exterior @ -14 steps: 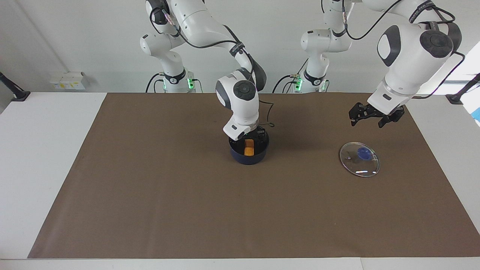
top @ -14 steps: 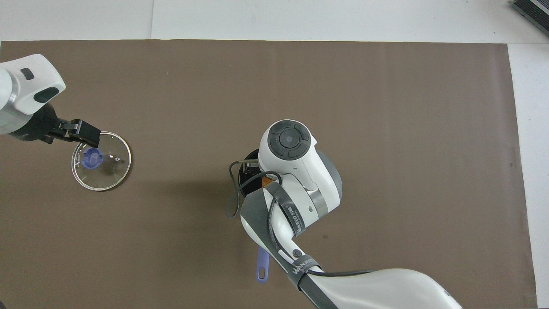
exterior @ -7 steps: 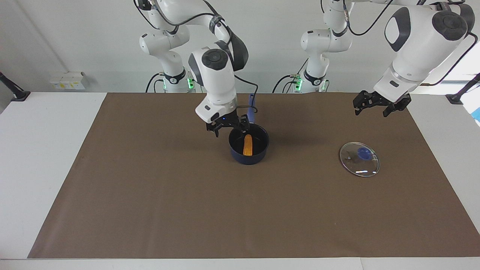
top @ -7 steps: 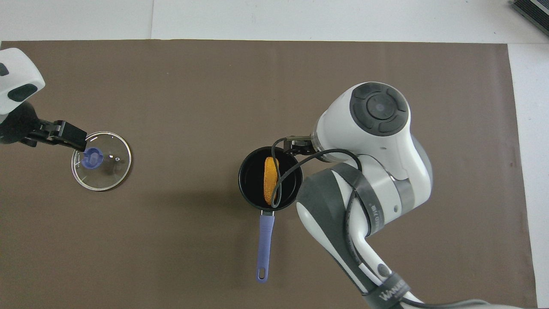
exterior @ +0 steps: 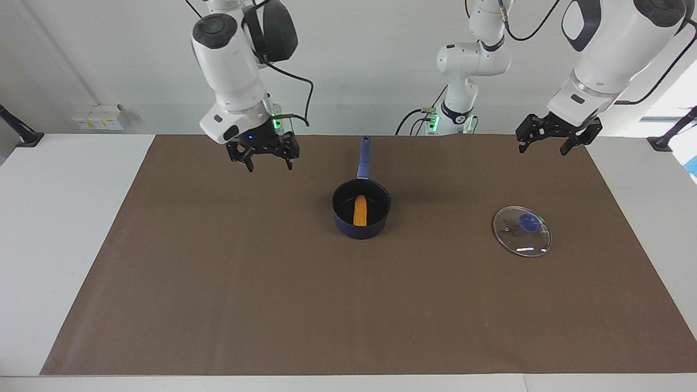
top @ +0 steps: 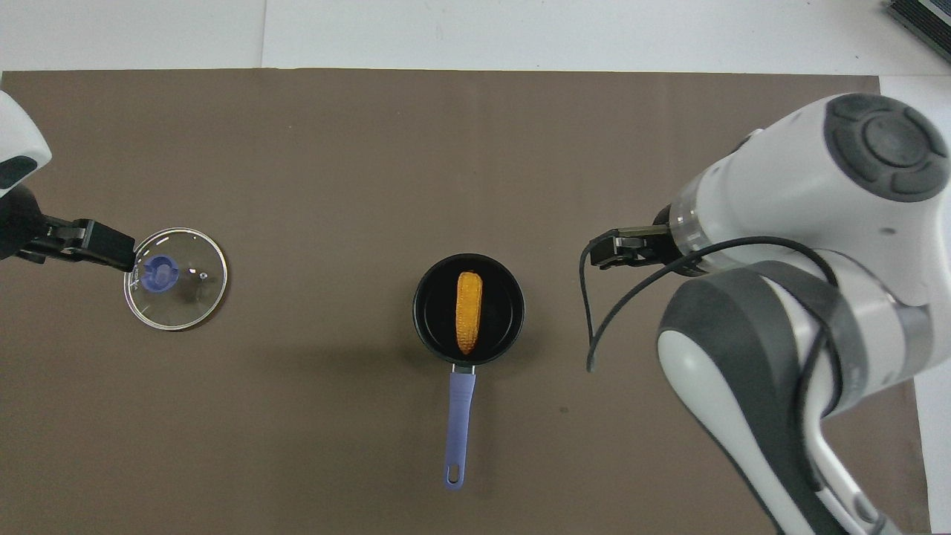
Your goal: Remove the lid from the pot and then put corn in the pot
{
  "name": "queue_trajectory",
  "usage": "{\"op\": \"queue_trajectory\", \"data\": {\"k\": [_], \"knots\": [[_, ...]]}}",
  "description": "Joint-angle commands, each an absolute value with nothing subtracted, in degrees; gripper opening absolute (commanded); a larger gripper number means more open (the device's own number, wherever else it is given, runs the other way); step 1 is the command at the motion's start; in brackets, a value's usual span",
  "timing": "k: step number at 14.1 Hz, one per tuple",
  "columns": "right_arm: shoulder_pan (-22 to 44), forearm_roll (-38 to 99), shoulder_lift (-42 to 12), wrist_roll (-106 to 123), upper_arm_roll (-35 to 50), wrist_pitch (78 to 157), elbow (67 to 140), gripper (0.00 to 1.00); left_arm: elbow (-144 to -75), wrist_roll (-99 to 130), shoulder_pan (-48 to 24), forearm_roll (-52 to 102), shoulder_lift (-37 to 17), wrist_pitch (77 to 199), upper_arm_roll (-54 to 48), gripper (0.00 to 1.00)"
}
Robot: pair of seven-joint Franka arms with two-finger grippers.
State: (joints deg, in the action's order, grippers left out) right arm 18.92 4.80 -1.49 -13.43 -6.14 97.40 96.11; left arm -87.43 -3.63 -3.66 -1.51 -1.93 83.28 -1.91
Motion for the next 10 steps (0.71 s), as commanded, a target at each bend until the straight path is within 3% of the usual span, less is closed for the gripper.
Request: {"op": "queue_trajectory", "data": {"k": [1,6,10], "knots": [[14.16,4.13,2.02,-9.42,-5.62,94.41,96.34,1.00,-86.31,-4.13,-3.96,-1.06,-0.97,79.99,-1.32,1.00],[8.27,4.13,3.07,-9.14,-7.11,88.33,87.55,1.00,-87.10,-4.22,-3.69,-0.70,-0.35,80.51,-1.32,1.00],[8.17,-0.86,5.09,-5.30,-7.92,87.01,87.89,1.00,-87.10,-3.69,-4.13,-0.70,-0.35,80.51,-1.32,1.00]]}}
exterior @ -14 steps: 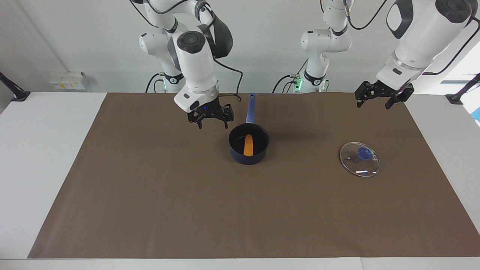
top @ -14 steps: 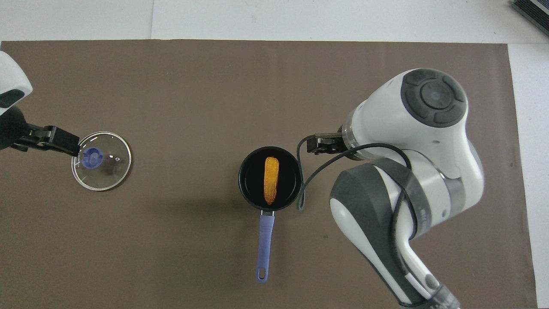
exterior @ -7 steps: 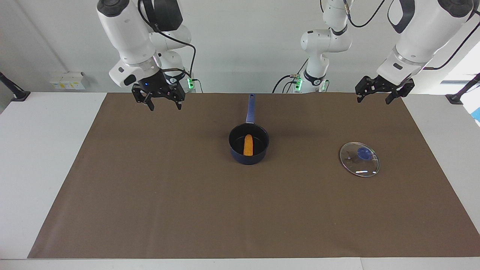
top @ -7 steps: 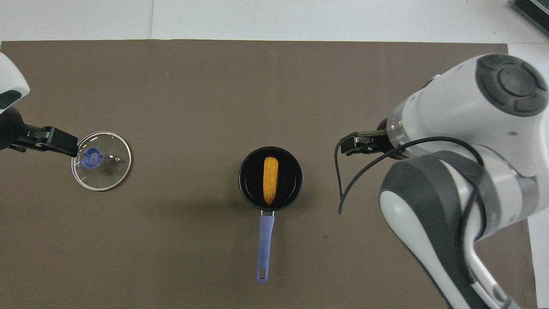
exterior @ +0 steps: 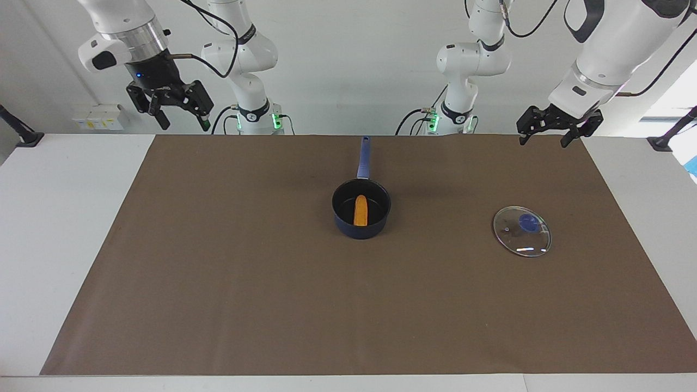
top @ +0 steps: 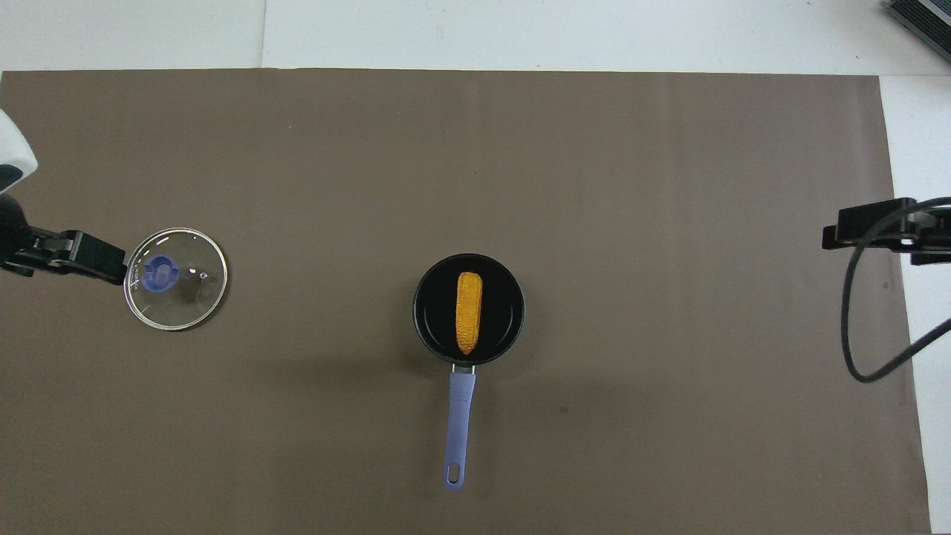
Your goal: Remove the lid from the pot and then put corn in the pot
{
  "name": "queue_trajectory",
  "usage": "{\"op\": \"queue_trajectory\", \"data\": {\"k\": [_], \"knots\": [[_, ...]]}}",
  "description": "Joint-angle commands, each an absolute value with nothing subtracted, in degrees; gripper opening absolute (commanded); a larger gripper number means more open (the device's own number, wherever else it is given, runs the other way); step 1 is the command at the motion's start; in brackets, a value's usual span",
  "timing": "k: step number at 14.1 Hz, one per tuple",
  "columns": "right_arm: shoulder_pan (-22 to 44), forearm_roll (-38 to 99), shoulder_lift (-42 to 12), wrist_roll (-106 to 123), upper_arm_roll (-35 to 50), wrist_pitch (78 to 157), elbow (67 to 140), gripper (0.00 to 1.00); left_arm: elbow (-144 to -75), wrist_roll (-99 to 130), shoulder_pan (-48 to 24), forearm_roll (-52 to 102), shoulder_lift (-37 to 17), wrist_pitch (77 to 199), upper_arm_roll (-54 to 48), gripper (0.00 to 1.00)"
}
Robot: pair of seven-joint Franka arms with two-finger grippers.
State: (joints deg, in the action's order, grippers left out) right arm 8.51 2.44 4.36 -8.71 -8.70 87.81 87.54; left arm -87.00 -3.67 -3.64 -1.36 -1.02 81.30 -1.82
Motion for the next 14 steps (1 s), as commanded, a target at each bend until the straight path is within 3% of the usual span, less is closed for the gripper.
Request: {"op": "queue_trajectory", "data": {"k": [1,14], "knots": [[8.09,-0.97,5.53,-3.97,-8.00,86.84,89.02,1.00,-87.10,-3.87,-4.04,-0.62,-0.35,80.59,-1.32,1.00],[7.47,-0.88,8.44,1.41,-8.44,87.28,93.69,1.00,-86.92,-3.96,-3.87,2.11,0.00,84.29,-0.79,1.00]]}}
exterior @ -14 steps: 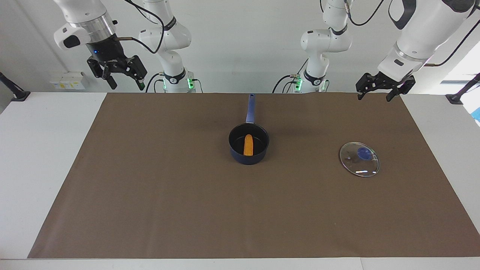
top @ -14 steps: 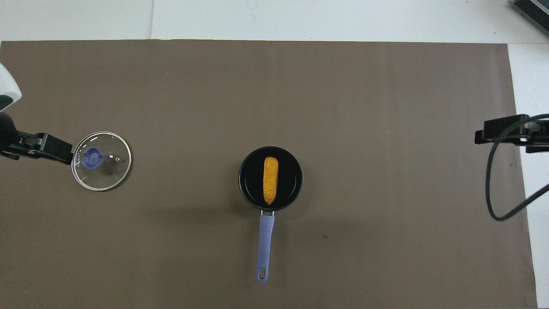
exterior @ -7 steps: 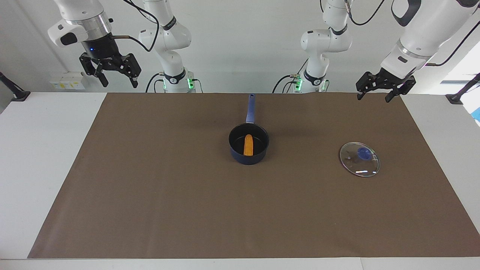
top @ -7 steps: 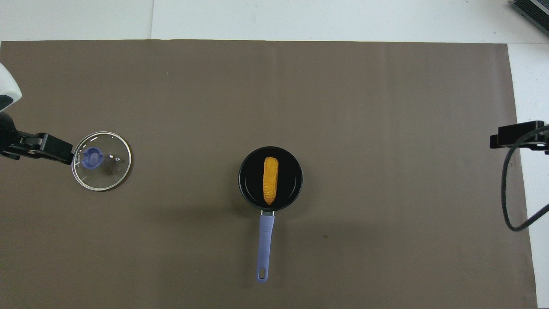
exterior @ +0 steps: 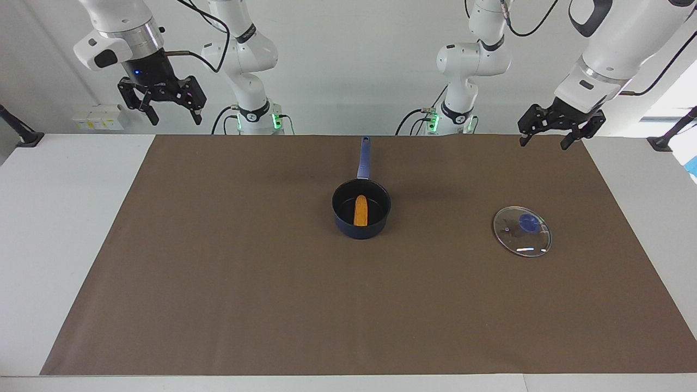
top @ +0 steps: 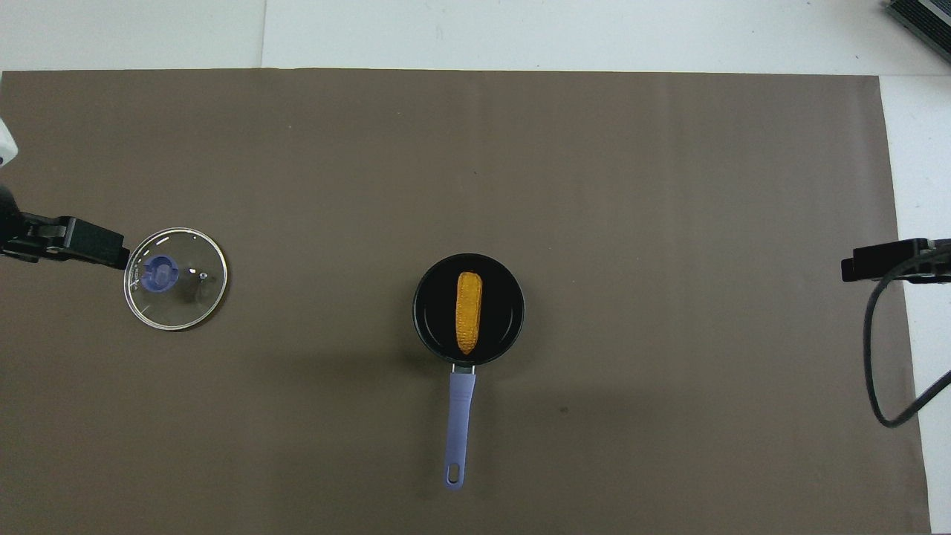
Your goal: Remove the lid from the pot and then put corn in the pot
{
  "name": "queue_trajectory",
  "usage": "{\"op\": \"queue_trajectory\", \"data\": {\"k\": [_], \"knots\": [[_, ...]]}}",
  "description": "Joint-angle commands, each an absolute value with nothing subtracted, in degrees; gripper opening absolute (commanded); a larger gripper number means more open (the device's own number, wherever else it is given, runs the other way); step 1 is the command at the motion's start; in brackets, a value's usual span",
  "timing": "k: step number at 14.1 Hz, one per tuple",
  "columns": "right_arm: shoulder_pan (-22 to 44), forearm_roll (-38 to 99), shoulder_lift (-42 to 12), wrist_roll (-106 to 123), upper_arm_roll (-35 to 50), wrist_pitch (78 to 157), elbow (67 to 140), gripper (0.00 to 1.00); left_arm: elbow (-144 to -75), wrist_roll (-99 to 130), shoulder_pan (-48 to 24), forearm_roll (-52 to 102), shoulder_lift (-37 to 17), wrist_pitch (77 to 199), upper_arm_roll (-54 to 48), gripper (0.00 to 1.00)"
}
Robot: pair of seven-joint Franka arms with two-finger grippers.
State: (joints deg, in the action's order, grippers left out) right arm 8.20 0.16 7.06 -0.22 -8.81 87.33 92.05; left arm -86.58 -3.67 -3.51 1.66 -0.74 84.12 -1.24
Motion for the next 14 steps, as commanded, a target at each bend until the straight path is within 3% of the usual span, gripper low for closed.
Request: {"op": "queue_trajectory", "data": {"k": [1,14], "knots": [[7.47,-0.79,8.44,1.32,-8.44,87.19,93.69,1.00,-87.01,-4.04,-3.87,2.11,0.09,84.29,-0.79,1.00],[7.47,-0.70,8.44,1.41,-8.44,86.57,93.69,1.00,-87.80,-4.04,-3.87,2.20,0.79,84.20,-0.79,1.00]]}}
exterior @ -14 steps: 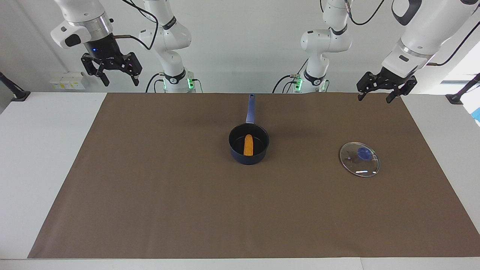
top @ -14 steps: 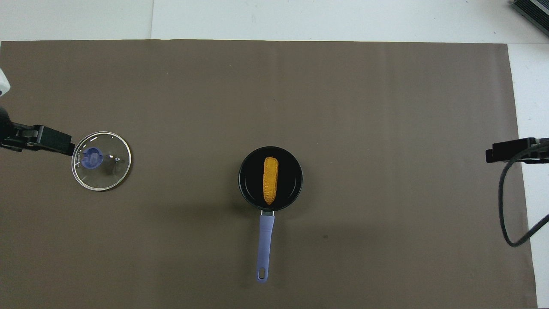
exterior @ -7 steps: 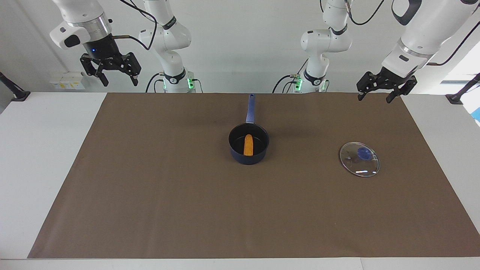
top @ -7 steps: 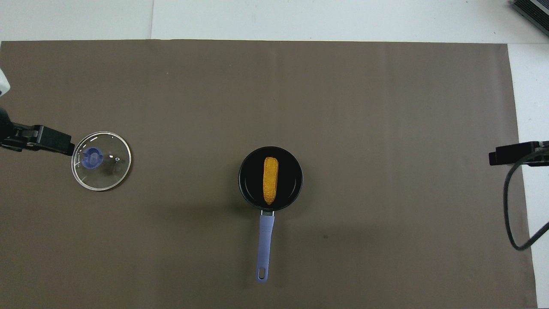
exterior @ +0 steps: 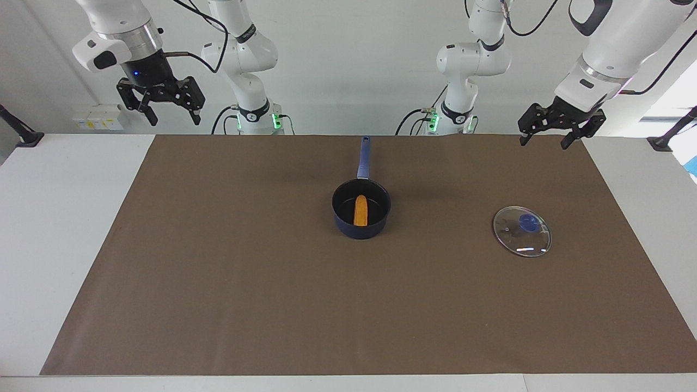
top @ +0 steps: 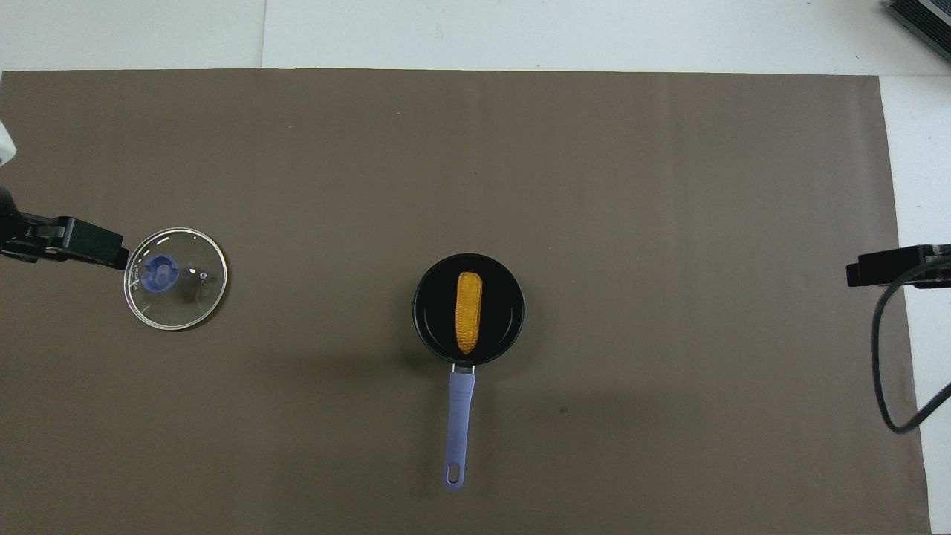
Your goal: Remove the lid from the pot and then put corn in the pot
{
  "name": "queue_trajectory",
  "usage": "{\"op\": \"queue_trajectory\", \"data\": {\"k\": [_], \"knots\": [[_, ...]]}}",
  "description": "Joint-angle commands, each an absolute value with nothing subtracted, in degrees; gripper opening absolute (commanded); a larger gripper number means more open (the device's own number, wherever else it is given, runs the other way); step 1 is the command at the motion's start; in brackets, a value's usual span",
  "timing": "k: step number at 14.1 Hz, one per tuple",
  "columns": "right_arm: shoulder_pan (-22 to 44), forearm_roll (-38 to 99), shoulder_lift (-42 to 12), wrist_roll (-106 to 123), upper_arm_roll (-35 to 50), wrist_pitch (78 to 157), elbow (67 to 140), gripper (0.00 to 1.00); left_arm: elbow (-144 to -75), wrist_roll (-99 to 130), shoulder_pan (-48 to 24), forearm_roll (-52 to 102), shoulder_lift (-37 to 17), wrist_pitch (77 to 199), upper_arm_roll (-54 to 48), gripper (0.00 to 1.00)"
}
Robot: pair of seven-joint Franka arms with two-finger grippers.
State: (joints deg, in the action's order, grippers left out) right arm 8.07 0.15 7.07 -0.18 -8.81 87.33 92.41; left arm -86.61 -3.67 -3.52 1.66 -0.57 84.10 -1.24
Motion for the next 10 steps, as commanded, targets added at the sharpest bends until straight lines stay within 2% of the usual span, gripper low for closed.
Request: {"op": "queue_trajectory", "data": {"k": [1,10], "knots": [[7.47,-0.70,8.44,1.41,-8.35,86.57,93.69,1.00,-87.89,-4.04,-3.87,2.20,0.79,84.20,-0.79,1.00],[7.47,-0.79,8.44,1.14,-8.35,86.40,93.69,1.00,-88.77,-4.13,-3.87,2.11,1.32,84.29,-0.79,1.00]]}}
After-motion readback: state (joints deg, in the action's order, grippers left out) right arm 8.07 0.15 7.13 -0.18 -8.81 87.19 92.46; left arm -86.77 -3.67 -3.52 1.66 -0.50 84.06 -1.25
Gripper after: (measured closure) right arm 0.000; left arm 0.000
